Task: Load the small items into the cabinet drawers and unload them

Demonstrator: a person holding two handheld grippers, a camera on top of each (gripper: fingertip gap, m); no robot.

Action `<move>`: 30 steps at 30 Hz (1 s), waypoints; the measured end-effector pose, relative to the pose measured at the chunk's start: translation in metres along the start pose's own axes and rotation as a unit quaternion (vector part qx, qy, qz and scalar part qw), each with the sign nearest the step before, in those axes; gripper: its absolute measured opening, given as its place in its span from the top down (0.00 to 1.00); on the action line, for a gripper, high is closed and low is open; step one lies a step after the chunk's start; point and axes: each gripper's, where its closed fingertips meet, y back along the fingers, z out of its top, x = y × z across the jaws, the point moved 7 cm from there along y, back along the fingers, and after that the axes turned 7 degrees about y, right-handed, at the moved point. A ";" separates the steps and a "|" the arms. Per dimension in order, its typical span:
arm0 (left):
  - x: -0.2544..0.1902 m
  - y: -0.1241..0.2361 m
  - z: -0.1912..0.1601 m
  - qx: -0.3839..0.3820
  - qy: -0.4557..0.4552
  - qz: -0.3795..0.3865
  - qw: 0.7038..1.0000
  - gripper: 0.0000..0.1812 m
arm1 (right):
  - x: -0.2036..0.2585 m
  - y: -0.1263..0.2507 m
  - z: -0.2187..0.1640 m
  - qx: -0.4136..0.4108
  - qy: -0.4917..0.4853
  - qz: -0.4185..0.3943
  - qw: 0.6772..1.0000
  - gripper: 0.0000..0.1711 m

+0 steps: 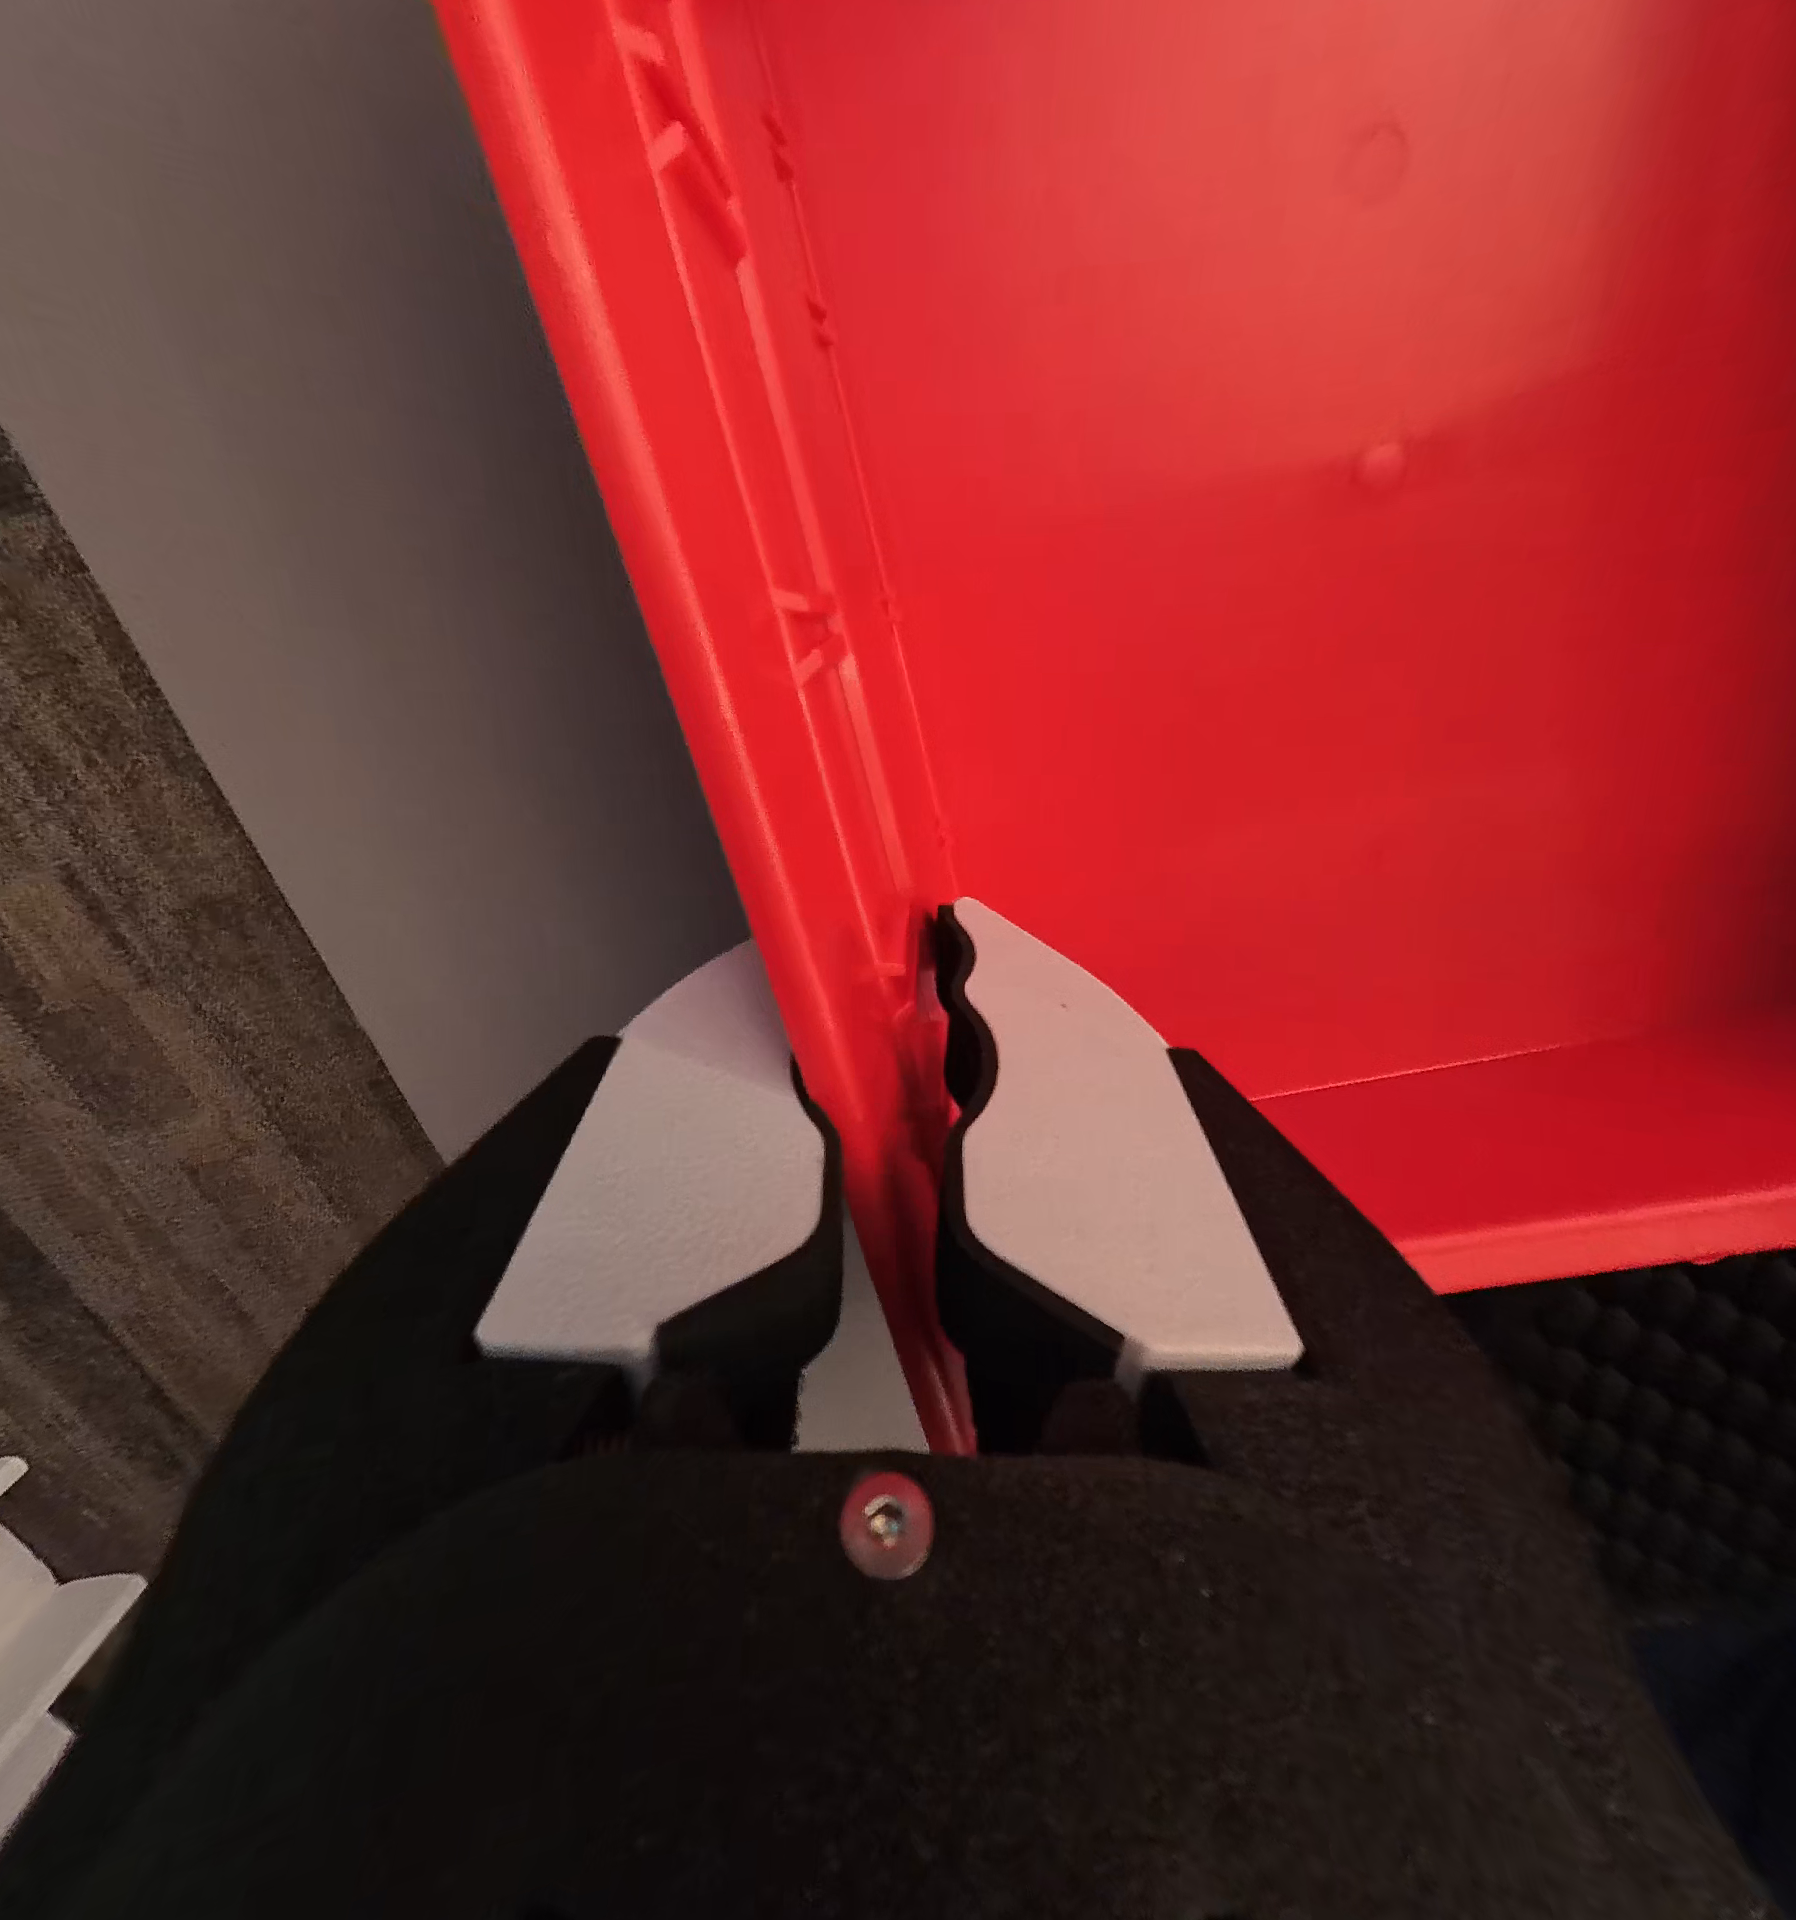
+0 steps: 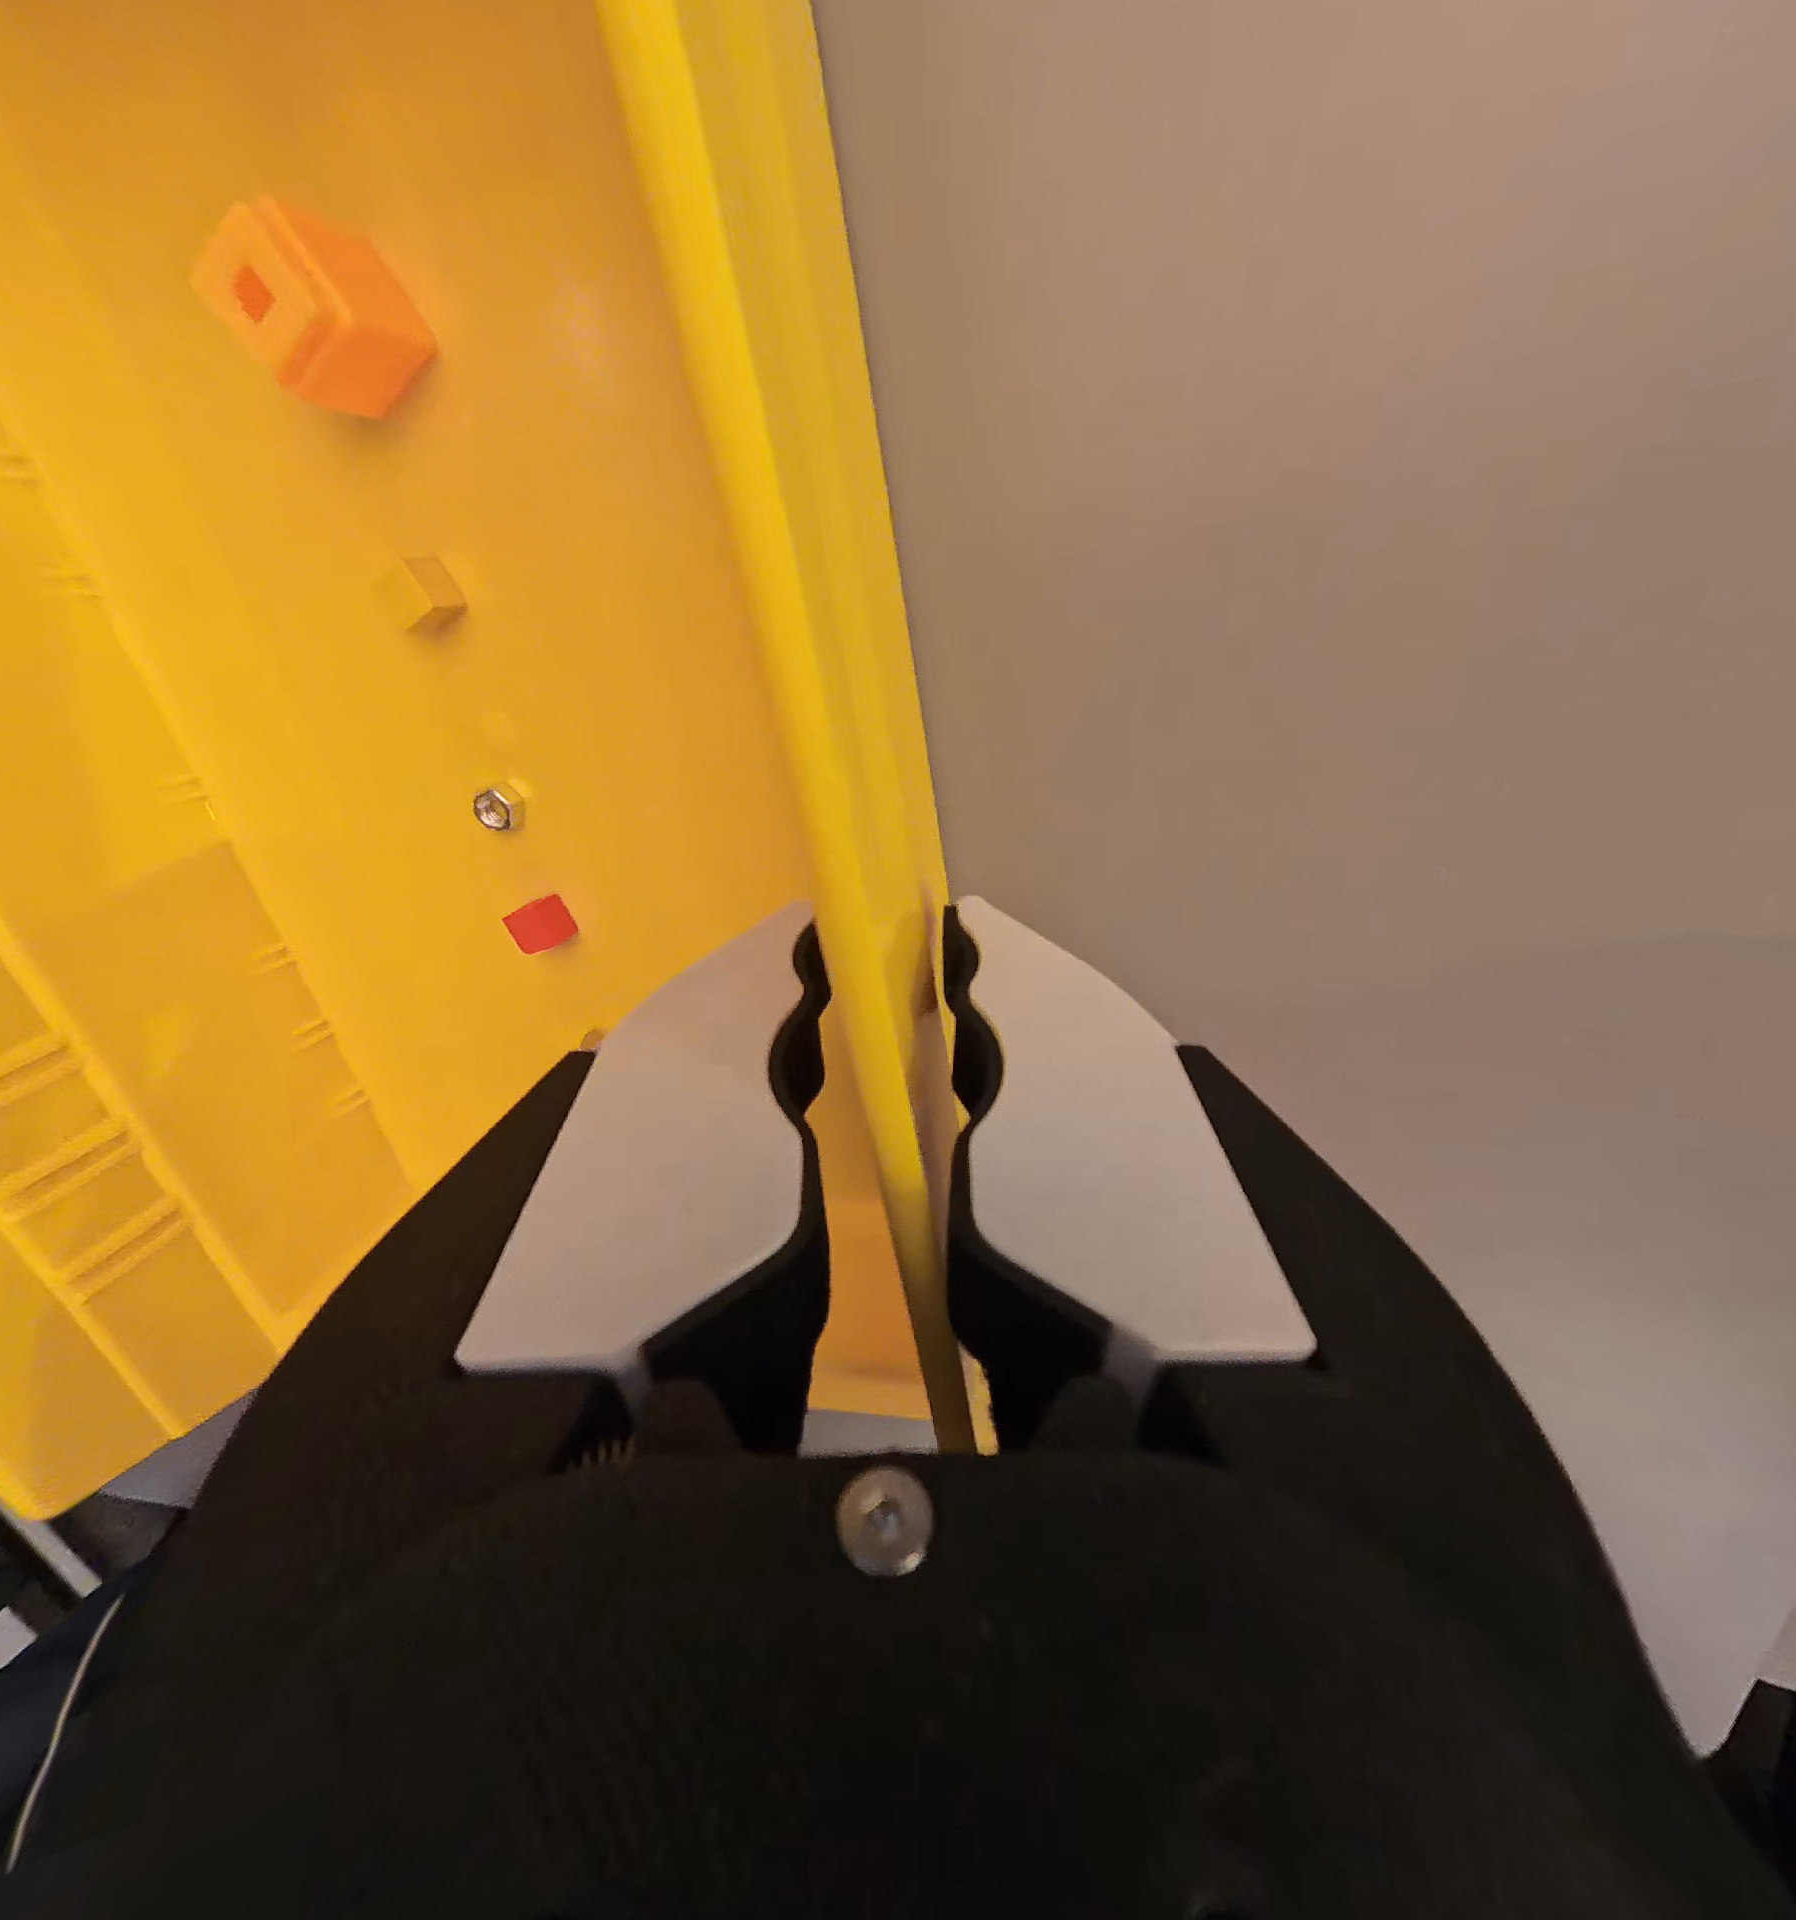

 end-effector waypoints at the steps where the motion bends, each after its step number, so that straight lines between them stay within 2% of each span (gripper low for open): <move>1: 0.000 0.000 0.001 0.003 0.003 -0.010 1.000 0.93 | -0.001 0.000 0.001 0.005 0.000 -0.007 1.000 0.87; 5: 0.002 0.001 0.006 0.010 0.023 -0.048 0.999 0.96 | -0.003 0.002 0.012 0.004 -0.005 -0.030 1.000 0.88; 10: 0.001 0.000 0.012 0.000 0.014 -0.044 0.999 0.96 | 0.002 -0.015 0.018 0.095 0.034 -0.070 0.993 0.87; 13: 0.000 -0.003 0.015 0.002 0.007 -0.036 0.999 0.95 | -0.001 -0.016 0.023 0.112 0.049 -0.106 0.987 0.89; 19: -0.001 -0.002 0.019 0.037 0.012 -0.050 0.998 0.97 | -0.003 -0.015 0.026 0.124 0.028 -0.035 0.991 0.96; 24: 0.002 0.006 0.024 0.036 0.030 -0.091 0.995 0.97 | -0.012 -0.010 0.013 0.129 0.044 -0.025 0.990 0.96; 27: 0.009 0.012 0.018 0.047 0.025 -0.083 0.995 0.97 | -0.022 -0.006 0.000 0.128 0.035 -0.019 0.991 0.97; 30: 0.014 0.017 0.003 0.071 0.052 -0.121 0.989 0.97 | -0.030 0.002 -0.015 0.130 0.020 -0.007 0.991 0.97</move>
